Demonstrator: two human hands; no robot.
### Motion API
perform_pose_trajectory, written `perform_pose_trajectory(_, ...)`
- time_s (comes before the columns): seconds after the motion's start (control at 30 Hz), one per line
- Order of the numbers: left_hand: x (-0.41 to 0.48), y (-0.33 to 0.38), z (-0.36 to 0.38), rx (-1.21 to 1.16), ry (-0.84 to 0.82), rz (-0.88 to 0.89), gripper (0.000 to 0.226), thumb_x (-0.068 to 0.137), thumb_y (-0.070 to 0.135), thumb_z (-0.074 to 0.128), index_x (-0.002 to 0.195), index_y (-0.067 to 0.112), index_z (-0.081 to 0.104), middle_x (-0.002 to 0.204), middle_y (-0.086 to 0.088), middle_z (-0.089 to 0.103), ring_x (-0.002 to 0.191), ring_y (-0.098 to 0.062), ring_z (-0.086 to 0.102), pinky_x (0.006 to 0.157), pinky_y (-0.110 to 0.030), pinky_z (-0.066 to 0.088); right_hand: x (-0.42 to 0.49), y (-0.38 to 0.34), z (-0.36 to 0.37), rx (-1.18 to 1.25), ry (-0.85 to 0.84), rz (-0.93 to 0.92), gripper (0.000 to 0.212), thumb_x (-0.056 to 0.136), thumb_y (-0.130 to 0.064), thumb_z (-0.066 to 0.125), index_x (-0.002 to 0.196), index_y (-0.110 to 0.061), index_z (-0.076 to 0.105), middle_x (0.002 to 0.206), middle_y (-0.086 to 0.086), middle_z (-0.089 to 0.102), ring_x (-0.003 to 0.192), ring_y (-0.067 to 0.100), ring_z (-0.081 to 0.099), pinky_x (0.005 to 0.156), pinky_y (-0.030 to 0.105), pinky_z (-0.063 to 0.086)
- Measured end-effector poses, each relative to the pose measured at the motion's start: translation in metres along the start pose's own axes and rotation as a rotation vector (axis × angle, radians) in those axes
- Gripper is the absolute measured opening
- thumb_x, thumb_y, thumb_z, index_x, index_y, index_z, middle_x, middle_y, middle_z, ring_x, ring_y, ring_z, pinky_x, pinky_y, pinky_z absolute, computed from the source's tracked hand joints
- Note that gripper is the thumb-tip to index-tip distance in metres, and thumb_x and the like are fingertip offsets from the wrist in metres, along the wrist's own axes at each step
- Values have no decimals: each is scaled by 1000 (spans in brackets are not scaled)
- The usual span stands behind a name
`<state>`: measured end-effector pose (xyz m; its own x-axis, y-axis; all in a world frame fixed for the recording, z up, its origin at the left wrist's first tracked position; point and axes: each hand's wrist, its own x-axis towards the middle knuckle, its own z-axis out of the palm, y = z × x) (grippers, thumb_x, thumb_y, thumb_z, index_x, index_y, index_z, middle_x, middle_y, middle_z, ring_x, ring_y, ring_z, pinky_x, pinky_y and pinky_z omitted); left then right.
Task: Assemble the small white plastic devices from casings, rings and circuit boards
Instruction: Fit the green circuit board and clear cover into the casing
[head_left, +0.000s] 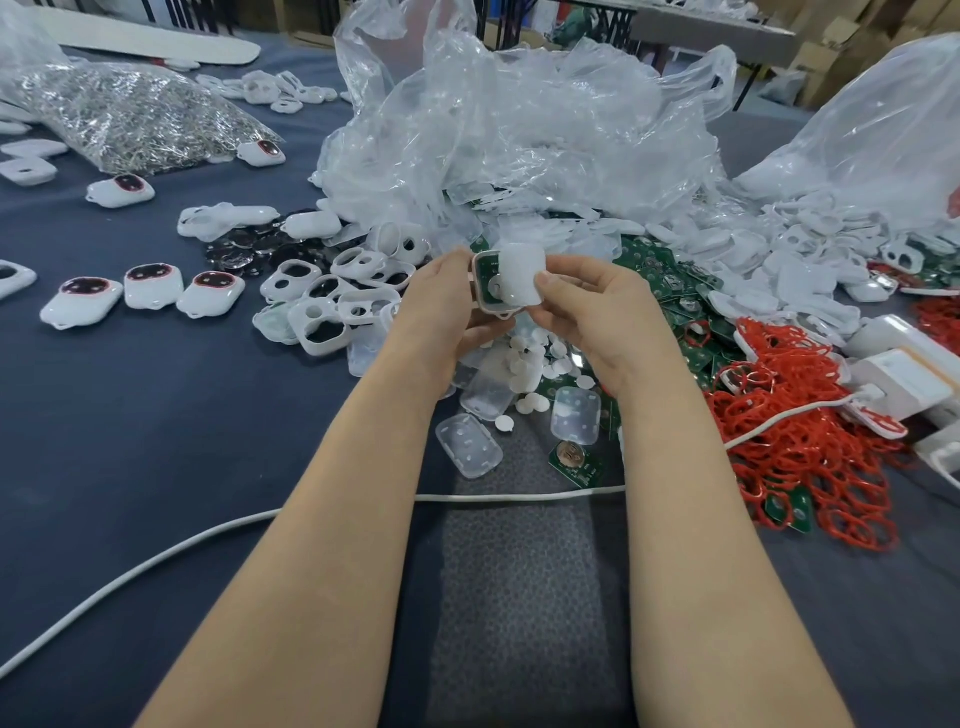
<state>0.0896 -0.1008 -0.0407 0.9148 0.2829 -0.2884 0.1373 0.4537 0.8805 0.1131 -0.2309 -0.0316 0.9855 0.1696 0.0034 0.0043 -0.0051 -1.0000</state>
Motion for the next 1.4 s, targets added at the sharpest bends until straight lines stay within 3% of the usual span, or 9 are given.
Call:
perform_pose_trajectory(0.23,-1,-2,1,58,-31,28,20,100,18,42,91,16,60,113,-19,66,83,-26,66,63,-29,59,-1,5,2,-268,43,-79,12,88,-16,67,86,-27,65,71,-2,61,56,2,56,55,16,47)
perform_pose_trajectory(0.33,-1,-2,0,79,-49,59,18,100,18,43,92,17,60,107,-14,66,84,-24,66,62,-27,58,0,8,5,-294,56,-93,7,88,-18,67,89,-25,65,73,2,60,60,6,58,63,24,50)
perform_pose_trajectory(0.53,-1,-8,-3,242,-93,214,12,95,9,57,105,15,56,101,-7,66,87,-17,67,77,-28,59,4,11,10,-318,71,-98,8,89,-21,65,97,-21,64,76,-1,63,68,10,62,74,32,55)
perform_pose_trajectory(0.67,-2,-9,-3,310,-117,278,19,96,9,56,114,13,54,92,-4,68,80,-14,67,80,-29,58,5,12,9,-290,44,-89,20,89,-23,64,109,-17,67,82,-3,65,66,4,61,66,22,52)
perform_pose_trajectory(0.9,-8,-10,-4,344,-234,349,26,98,9,53,112,30,60,89,-11,71,78,-13,68,75,-22,57,5,15,8,-84,22,-38,4,88,-28,67,92,-27,69,59,-16,64,50,-4,56,46,12,41)
perform_pose_trajectory(1.0,-11,-11,-3,393,-260,396,32,98,14,54,123,34,57,97,-26,67,85,-20,66,82,-25,57,8,15,6,-65,25,-15,10,85,-32,70,93,-26,70,61,-20,63,57,-6,55,55,15,39)
perform_pose_trajectory(1.13,-10,-11,-2,363,-232,426,51,95,14,58,141,30,41,85,-18,61,83,-19,61,88,-31,56,8,13,7,41,18,-28,5,85,-29,70,81,-33,72,74,-16,65,66,-2,59,64,20,43)
perform_pose_trajectory(1.3,-10,-10,-1,369,-116,408,24,92,16,63,114,18,53,102,-12,70,87,-18,69,87,-34,55,8,11,7,114,32,-47,9,88,-17,66,84,-25,66,78,-9,68,71,4,62,67,23,46)
perform_pose_trajectory(1.4,-9,-10,-2,342,-117,435,15,93,11,62,105,20,58,99,-10,69,84,-17,68,78,-24,57,9,11,5,117,14,-56,8,91,-16,62,92,-22,66,87,-2,70,79,10,65,72,24,48)
